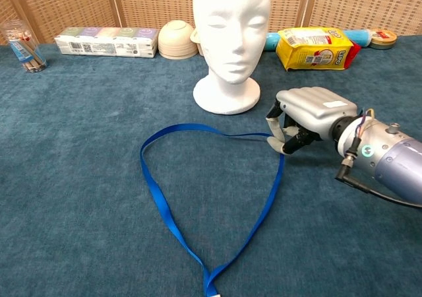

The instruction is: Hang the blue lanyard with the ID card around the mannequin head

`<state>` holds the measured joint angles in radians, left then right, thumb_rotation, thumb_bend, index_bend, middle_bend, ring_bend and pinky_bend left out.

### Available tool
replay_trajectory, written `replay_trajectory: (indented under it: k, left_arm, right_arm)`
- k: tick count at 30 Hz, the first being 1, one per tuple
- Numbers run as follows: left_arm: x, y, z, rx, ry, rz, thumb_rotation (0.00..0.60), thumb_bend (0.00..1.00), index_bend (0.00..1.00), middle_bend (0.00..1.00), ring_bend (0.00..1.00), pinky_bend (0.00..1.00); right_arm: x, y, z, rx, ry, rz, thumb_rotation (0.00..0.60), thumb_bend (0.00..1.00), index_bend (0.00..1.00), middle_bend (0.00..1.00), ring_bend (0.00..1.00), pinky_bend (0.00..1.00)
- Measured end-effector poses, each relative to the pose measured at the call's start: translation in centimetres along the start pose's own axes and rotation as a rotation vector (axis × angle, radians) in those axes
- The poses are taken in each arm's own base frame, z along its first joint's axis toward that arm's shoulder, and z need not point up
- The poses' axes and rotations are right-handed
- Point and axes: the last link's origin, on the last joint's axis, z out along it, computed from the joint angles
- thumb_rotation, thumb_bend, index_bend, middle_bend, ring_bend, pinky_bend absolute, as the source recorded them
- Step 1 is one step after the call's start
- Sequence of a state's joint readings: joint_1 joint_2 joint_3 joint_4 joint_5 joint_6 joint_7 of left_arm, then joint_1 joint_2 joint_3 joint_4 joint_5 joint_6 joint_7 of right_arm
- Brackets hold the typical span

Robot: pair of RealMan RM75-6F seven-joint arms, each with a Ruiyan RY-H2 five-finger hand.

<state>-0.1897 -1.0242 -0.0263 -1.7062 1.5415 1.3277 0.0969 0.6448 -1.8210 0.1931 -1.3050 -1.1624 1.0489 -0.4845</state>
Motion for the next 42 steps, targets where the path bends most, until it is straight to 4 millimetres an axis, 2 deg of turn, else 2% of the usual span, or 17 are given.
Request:
replay_trajectory:
  k: [7,11,17,19,22,27,31,35,42]
  left_arm:
    - [0.0,1.9,2.3,-0.064,0.011,0.061,0.383,0.11,0.56,0.50,0.41,0.29]
    - [0.0,3.2,3.8,-0.098,0.005,0.098,0.386,0.11,0.56,0.51,0.47,0.34]
    - [-0.1,5.6,6.7,-0.116,0.000,0.161,0.387,0.11,0.56,0.69,0.63,0.55]
    - [-0.4,6.6,7.9,-0.115,-0.008,0.177,0.384,0.11,0.56,0.75,0.69,0.66]
    - [-0.9,8.3,9.4,-0.123,-0.019,0.199,0.382,0.11,0.56,0.80,0.74,0.77]
    - [-2.0,11.5,11.7,-0.157,-0.042,0.242,0.381,0.12,0.56,0.85,0.82,0.88]
    - [-3.0,13.7,13.2,-0.180,-0.057,0.268,0.385,0.13,0.56,0.92,0.94,0.96]
    - [-4.0,15.3,14.3,-0.188,-0.071,0.275,0.384,0.16,0.56,0.99,1.00,1.00]
    - [-5.6,17.8,15.5,-0.159,-0.109,0.235,0.386,0.19,0.57,1.00,1.00,1.00]
  right_arm:
    - [0.2,-0.3,-0.5,0.009,0.005,0.017,0.541,0.53,0.70,1.00,1.00,1.00]
    - [0.1,-0.5,-0.6,0.015,0.002,0.022,0.540,0.53,0.70,1.00,1.00,1.00]
    - [0.1,-0.9,-0.9,0.028,0.005,0.037,0.543,0.53,0.70,1.00,1.00,1.00]
    - [0.1,-0.9,-1.0,0.031,0.005,0.038,0.545,0.53,0.70,1.00,1.00,1.00]
    - [0.0,-1.0,-1.0,0.035,0.002,0.040,0.542,0.53,0.70,1.00,1.00,1.00]
    - [-0.2,-1.0,-1.0,0.037,-0.003,0.047,0.548,0.53,0.70,1.00,1.00,1.00]
    - [-0.4,-0.8,-1.0,0.034,-0.008,0.053,0.547,0.53,0.70,1.00,1.00,1.00]
    - [-0.6,-0.6,-1.0,0.030,-0.015,0.059,0.550,0.53,0.70,1.00,1.00,1.00]
    - [-0.9,-0.1,-1.0,0.023,-0.024,0.070,0.555,0.53,0.70,1.00,1.00,1.00]
